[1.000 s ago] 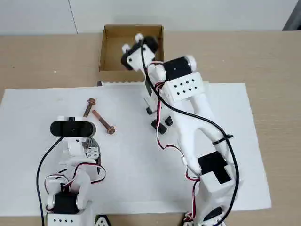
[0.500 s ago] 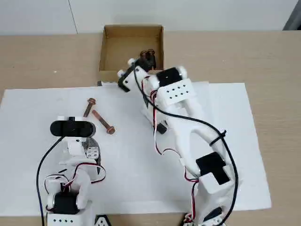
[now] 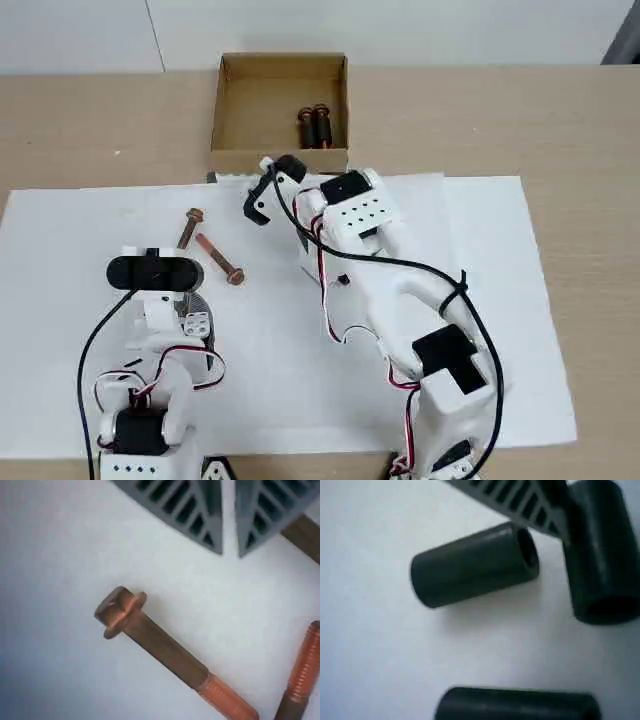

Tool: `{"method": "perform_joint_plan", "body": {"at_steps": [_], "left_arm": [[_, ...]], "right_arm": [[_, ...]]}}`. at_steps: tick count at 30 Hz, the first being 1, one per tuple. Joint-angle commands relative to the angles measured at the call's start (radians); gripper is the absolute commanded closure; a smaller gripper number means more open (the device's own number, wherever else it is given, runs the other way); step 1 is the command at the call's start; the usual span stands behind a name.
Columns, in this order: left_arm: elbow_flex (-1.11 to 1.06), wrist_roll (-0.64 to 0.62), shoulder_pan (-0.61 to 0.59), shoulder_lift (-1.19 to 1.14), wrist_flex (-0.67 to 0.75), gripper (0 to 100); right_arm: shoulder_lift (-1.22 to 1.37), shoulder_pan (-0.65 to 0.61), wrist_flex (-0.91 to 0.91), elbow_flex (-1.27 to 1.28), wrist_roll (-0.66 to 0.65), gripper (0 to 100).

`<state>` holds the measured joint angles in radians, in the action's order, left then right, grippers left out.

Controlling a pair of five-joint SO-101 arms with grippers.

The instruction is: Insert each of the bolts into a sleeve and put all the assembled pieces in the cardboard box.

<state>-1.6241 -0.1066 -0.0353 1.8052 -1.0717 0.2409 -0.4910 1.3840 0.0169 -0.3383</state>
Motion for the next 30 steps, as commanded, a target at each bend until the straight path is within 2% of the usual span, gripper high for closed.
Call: {"method": "perform_joint_plan", "body": {"at_steps": [1, 11, 16, 20, 25, 30], "left_arm": [[0.002, 0.003, -0.003, 0.008, -0.002, 99], [0.002, 0.003, -0.003, 0.008, -0.002, 99], [0.002, 0.005, -0.003, 0.008, -0.002, 99], [0.002, 0.006, -0.003, 0.008, -0.002, 99], [0.002, 0.006, -0.003, 0.008, -0.002, 99], [0.002, 0.008, -0.003, 0.008, -0.002, 99]], "right_arm": [[-0.056, -0.005, -0.054, 0.031, -0.009, 86.9], [-0.054, -0.005, -0.189, 0.176, -0.061, 87.4], [-0.054, -0.005, -0.228, 0.222, -0.064, 94.7], [-0.056, -0.005, -0.219, 0.224, -0.064, 99.5], [-0.074, -0.010, -0.205, 0.212, -0.061, 99.5], [-0.140, -0.012, -0.068, 0.092, -0.057, 99.5]]}}
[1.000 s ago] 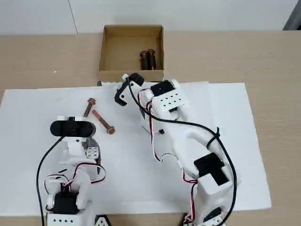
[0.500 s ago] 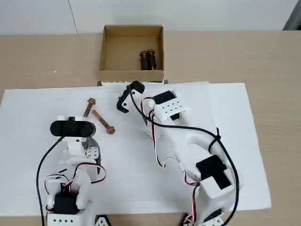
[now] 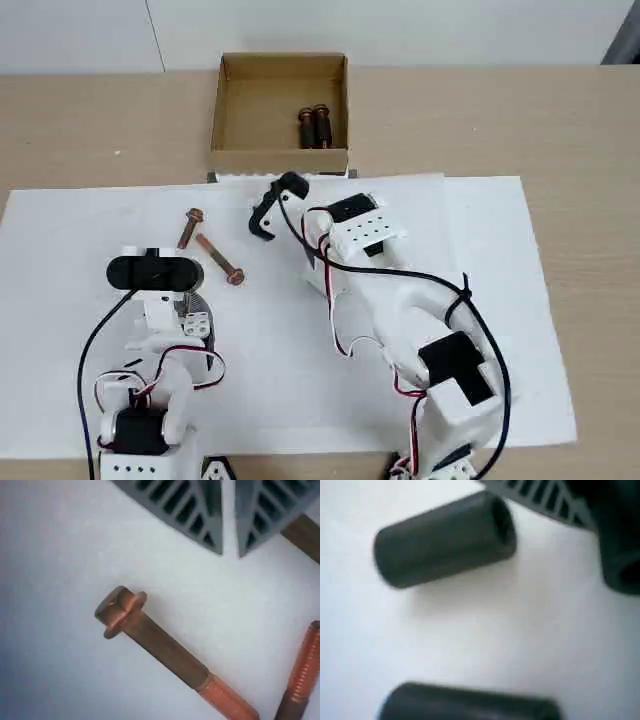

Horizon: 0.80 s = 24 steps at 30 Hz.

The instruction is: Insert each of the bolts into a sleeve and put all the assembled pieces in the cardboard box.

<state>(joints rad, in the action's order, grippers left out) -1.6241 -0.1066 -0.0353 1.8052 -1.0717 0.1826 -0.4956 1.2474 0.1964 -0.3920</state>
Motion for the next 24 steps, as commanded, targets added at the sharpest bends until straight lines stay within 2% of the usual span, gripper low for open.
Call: {"method": "perform_joint_plan", "body": {"at_steps": [1, 12, 17, 24], "left_arm": [[0.002, 0.008, -0.003, 0.008, -0.002, 99], [0.002, 0.008, -0.002, 0.008, -0.002, 99], [0.002, 0.008, -0.002, 0.008, -0.002, 99], [0.067, 0.009, -0.003, 0.003, -0.015, 99]], "right_arm": [[-0.101, -0.007, 0.101, -0.118, 0.002, 99.5], [-0.337, -0.005, 0.435, -0.385, 0.121, 99.5], [-0.522, 0.001, 0.452, -0.387, 0.333, 99.5], [-0.737, 0.033, 0.449, -0.318, 0.364, 99.5]]}}
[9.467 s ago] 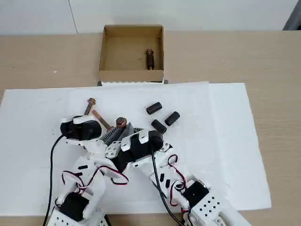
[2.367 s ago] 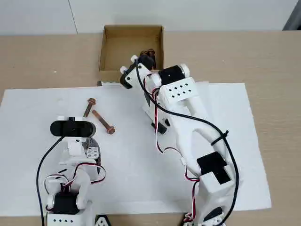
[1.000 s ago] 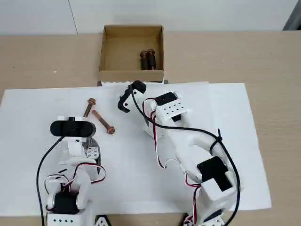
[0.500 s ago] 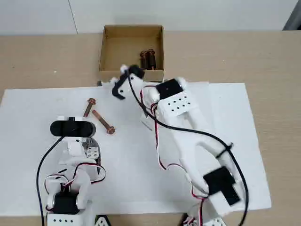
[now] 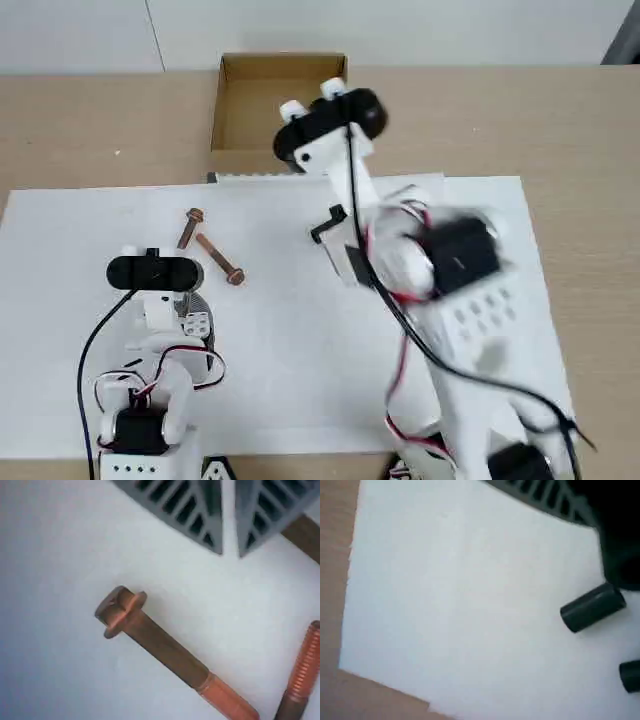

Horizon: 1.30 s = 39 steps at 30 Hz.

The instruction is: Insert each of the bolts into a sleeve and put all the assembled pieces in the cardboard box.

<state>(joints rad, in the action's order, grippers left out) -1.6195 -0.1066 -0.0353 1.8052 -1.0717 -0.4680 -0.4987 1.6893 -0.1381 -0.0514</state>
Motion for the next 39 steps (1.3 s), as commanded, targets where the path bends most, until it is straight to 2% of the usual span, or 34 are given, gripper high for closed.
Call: {"method": "perform_joint_plan", "body": {"at_steps": [1, 7, 11, 20, 28, 34, 39], "left_arm": [[0.087, 0.009, -0.003, 0.003, -0.028, 99], [0.302, 0.028, -0.003, -0.005, -0.097, 99], [0.450, 0.048, -0.003, -0.130, -0.146, 99], [0.901, 0.044, -0.003, -0.663, -0.163, 99], [1.021, 0.049, -0.003, -0.953, -0.155, 99], [1.104, 0.052, -0.005, -1.200, -0.161, 99], [1.285, 0.052, -0.052, -1.453, -0.210, 99]], "right_arm": [[-0.105, 0.059, 0.005, 0.048, 0.035, 99.5], [-0.182, 0.216, -0.019, 0.242, 0.193, 99.5], [-0.248, 0.280, -0.084, 0.364, 0.249, 99.5], [-0.541, 0.277, -0.236, 0.694, 0.272, 99.5], [-0.773, 0.282, -0.308, 0.888, 0.256, 99.5], [-0.811, 0.285, -0.318, 0.973, 0.236, 99.5], [-0.805, 0.285, -0.341, 0.987, 0.238, 99.5]]}}
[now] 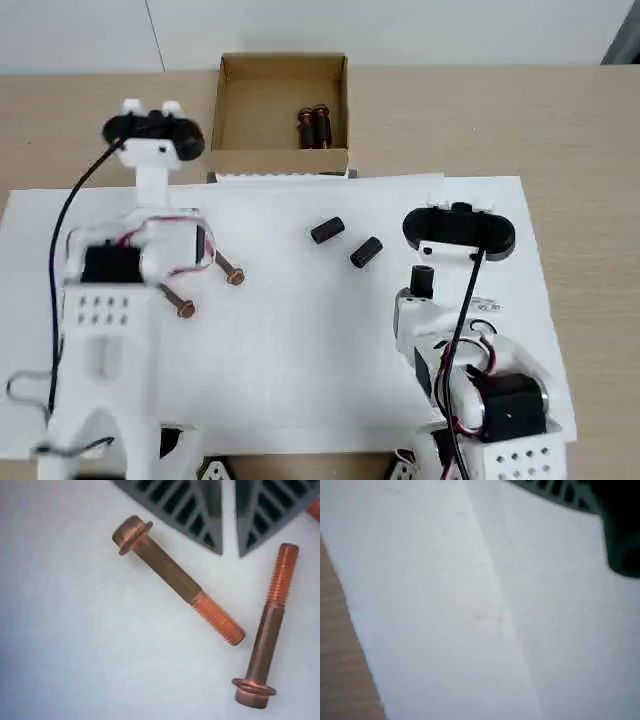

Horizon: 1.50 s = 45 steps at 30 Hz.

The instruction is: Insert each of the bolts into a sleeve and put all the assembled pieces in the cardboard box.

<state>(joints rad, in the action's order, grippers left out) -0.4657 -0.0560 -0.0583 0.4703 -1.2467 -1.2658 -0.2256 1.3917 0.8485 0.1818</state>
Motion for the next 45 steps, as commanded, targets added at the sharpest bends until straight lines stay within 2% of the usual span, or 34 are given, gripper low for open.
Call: {"method": "perform_joint_plan", "body": {"at_steps": [1, 8, 13, 22, 26, 45], "left_arm": [[0.182, 0.002, -0.044, -0.172, -0.060, 99], [0.547, 0.115, -0.078, -0.539, -0.348, 99], [0.736, 0.210, -0.080, -0.704, -0.451, 99], [0.826, 0.307, -0.080, -0.844, -0.456, 98], [0.828, 0.311, -0.080, -0.876, -0.450, 91], [1.107, 0.321, -0.087, -1.166, -0.450, 91]], "right_arm": [[-0.007, 0.012, -0.048, 0.003, 0.005, 99.5], [-0.013, 0.012, -0.091, 0.068, 0.003, 99.5], [-0.013, 0.012, -0.099, 0.075, 0.003, 99.5], [-0.008, 0.012, -0.099, 0.075, 0.003, 99.5], [-0.007, 0.012, -0.099, 0.075, 0.003, 99.5], [-0.007, 0.012, -0.094, 0.077, -0.002, 99.5]]}}
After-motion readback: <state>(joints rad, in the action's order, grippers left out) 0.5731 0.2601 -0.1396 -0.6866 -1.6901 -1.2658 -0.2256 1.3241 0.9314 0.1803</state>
